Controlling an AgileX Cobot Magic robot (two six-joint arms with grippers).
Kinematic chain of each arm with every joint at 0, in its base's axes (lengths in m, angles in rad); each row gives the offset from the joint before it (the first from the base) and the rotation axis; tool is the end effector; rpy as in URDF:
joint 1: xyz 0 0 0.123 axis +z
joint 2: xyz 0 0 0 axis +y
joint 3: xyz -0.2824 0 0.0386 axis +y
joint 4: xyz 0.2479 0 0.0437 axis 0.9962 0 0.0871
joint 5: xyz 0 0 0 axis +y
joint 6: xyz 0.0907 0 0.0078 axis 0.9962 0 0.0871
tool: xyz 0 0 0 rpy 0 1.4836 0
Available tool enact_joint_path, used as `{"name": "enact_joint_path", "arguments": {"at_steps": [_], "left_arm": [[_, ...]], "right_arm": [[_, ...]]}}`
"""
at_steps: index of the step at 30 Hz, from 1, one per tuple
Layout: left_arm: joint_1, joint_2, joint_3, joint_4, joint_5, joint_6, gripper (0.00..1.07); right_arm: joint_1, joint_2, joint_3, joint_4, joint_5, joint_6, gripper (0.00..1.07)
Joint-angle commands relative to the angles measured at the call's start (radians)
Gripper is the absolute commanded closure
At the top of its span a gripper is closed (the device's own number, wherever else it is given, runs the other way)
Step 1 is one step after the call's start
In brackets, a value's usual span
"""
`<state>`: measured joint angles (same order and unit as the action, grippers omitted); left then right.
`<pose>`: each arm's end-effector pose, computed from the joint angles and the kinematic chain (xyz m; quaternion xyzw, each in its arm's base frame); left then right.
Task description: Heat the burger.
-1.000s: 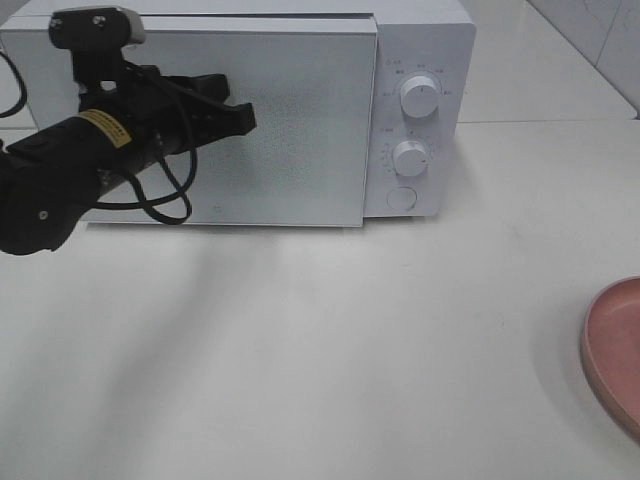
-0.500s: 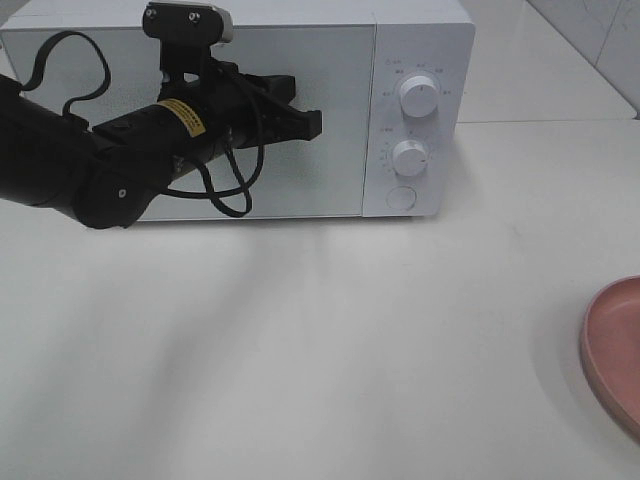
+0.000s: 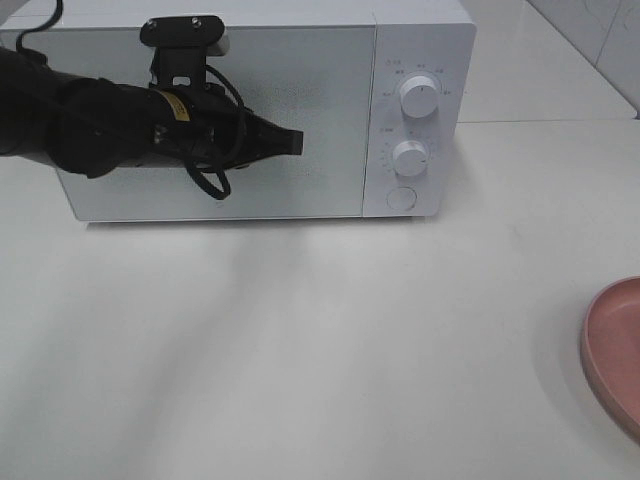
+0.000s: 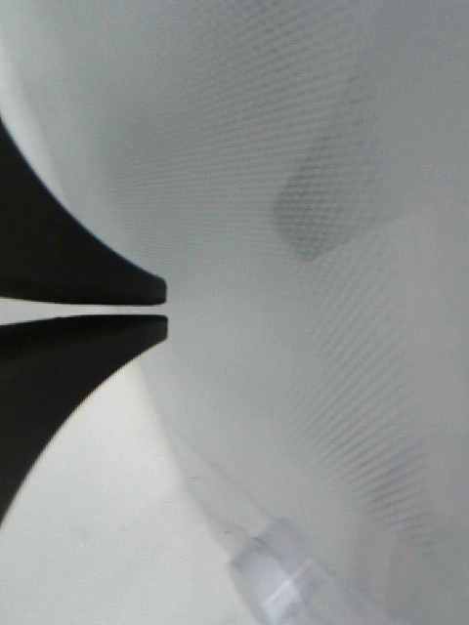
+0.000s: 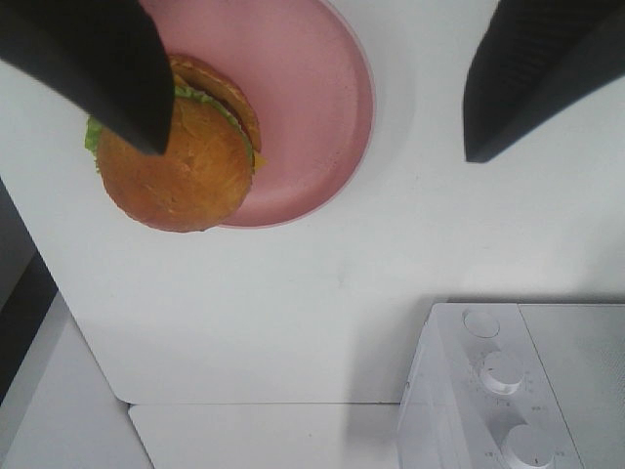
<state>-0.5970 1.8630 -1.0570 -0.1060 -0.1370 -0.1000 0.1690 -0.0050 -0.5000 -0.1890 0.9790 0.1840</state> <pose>0.3294 -0.2223 0.1835 0.1681 0.8642 -0.1793 0.4391 -0.0008 -0.0146 0.2850 0.0062 0.8261 0.0047 0.5635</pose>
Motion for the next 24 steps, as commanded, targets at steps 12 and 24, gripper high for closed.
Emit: {"name": "enact_joint_path", "arguments": {"at_steps": [12,24], "left_arm": [[-0.009,-0.202,-0.006,-0.002,0.851,-0.006,0.06],[0.092,-0.341,-0.006,0.016,1.14,0.006,0.06]], "right_arm": [[-0.006,-0.025,0.002,-0.002,-0.011,-0.005,0.31],[-0.006,-0.025,0.002,-0.002,-0.011,-0.005,0.31]]}}
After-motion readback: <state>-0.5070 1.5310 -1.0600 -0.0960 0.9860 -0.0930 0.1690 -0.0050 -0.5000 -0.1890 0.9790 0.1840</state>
